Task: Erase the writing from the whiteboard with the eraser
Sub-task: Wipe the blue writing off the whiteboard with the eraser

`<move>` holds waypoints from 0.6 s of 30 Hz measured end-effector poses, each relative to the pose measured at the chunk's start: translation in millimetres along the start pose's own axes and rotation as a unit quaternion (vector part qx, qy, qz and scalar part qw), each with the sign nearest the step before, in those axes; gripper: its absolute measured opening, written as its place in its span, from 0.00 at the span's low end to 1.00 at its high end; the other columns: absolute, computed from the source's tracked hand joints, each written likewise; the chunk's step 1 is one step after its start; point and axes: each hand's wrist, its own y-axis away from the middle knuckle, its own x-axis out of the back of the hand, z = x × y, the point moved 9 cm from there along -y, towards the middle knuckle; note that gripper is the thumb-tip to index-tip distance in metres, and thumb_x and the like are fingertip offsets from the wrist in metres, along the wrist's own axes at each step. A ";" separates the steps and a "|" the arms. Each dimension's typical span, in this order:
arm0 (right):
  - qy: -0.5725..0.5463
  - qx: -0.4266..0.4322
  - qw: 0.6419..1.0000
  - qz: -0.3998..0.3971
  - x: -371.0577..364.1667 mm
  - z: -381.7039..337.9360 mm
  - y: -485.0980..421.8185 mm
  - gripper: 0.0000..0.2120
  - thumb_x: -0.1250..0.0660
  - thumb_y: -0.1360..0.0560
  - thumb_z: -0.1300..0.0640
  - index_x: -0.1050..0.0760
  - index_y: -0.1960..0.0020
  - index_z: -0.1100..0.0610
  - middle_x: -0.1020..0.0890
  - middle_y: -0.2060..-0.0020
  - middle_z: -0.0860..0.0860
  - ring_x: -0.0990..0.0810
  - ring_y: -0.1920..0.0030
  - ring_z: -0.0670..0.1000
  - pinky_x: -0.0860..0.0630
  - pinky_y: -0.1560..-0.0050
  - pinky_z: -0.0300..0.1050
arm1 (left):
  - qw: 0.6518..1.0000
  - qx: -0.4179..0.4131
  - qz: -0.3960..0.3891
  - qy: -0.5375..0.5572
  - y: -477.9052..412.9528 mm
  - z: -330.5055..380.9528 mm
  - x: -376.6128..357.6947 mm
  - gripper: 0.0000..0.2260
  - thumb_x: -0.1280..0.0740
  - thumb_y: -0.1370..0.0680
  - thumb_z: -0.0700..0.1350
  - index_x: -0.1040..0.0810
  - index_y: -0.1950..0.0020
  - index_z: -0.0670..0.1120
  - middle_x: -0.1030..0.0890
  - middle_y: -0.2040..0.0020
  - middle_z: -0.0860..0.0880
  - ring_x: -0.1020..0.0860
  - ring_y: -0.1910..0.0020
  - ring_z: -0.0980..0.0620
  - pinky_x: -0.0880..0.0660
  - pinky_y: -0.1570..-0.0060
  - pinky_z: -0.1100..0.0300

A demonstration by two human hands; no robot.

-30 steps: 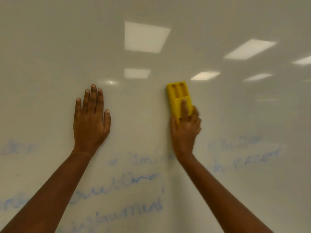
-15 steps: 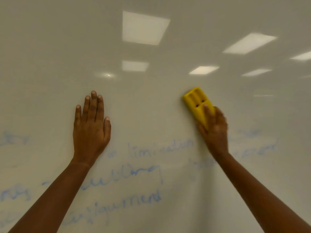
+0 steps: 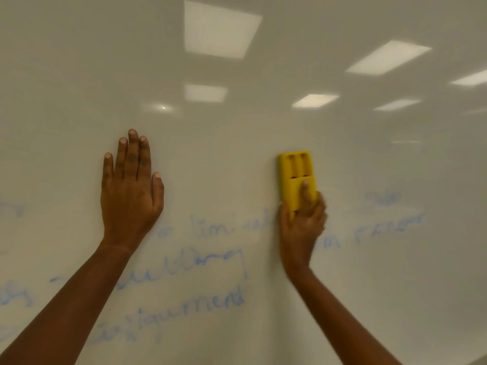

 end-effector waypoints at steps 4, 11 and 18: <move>-0.036 0.247 0.963 -0.097 -22.2 -64.4 55.0 0.26 0.40 0.25 0.51 0.43 0.30 0.48 0.34 0.38 0.58 0.32 0.44 0.57 0.35 0.47 0.51 | 1.000 -0.004 0.001 0.002 0.8 1.6 1.2 0.25 0.51 0.22 0.46 0.46 0.27 0.35 0.43 0.27 0.36 0.44 0.27 0.42 0.53 0.30 0.49; -0.001 0.432 0.894 -0.117 -14.4 -48.0 24.9 0.15 0.46 0.20 0.47 0.35 0.35 0.49 0.31 0.39 0.57 0.27 0.48 0.57 0.31 0.51 0.50 | 1.000 0.001 -0.010 0.005 -0.9 5.1 0.8 0.26 0.52 0.22 0.46 0.46 0.27 0.35 0.44 0.27 0.36 0.45 0.27 0.40 0.53 0.30 0.48; 0.040 0.206 0.975 -0.079 15.9 45.6 -68.1 0.23 0.34 0.27 0.53 0.32 0.34 0.58 0.25 0.43 0.70 0.26 0.46 0.65 0.25 0.47 0.56 | 1.000 -0.006 -0.013 0.024 -10.5 25.6 -3.9 0.26 0.52 0.22 0.47 0.46 0.27 0.35 0.43 0.27 0.36 0.46 0.27 0.42 0.52 0.30 0.48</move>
